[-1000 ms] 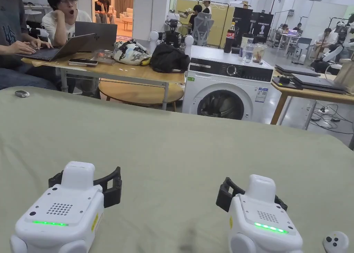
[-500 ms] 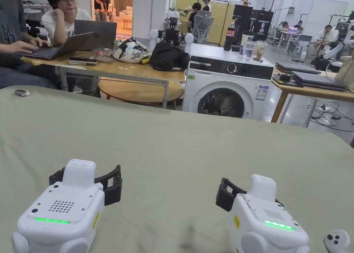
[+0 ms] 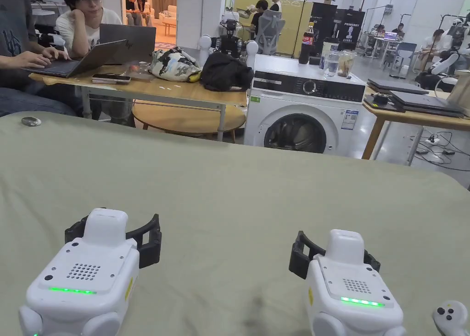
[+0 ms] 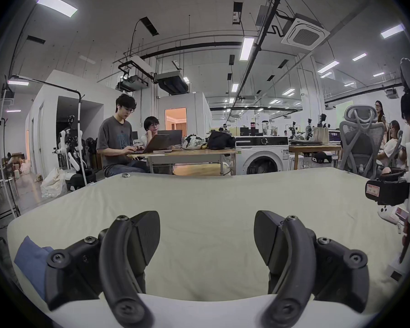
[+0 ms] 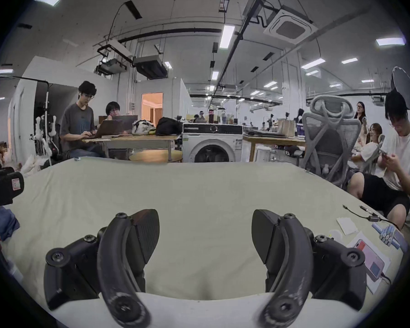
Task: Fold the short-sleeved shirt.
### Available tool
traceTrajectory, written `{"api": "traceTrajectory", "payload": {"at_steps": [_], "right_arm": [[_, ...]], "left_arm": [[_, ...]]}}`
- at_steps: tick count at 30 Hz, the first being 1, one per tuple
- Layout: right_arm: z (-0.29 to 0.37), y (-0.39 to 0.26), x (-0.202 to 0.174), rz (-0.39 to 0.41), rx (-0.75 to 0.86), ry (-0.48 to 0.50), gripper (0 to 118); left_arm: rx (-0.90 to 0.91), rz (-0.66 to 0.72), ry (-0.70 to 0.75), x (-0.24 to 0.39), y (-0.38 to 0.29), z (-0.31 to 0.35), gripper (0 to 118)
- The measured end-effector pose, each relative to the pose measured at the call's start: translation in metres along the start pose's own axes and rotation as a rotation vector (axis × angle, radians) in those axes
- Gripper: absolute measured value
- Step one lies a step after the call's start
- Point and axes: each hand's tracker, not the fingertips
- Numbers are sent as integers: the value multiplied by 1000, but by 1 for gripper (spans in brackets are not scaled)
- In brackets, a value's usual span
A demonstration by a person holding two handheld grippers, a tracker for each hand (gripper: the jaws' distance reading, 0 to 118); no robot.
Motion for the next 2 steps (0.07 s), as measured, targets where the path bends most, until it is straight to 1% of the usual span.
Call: {"api": "traceTrajectory", "payload": {"at_steps": [2], "right_arm": [[0,0,1,-12,8,6,82]], "left_arm": [[3,1,1,-1,-1,-1,83]]}}
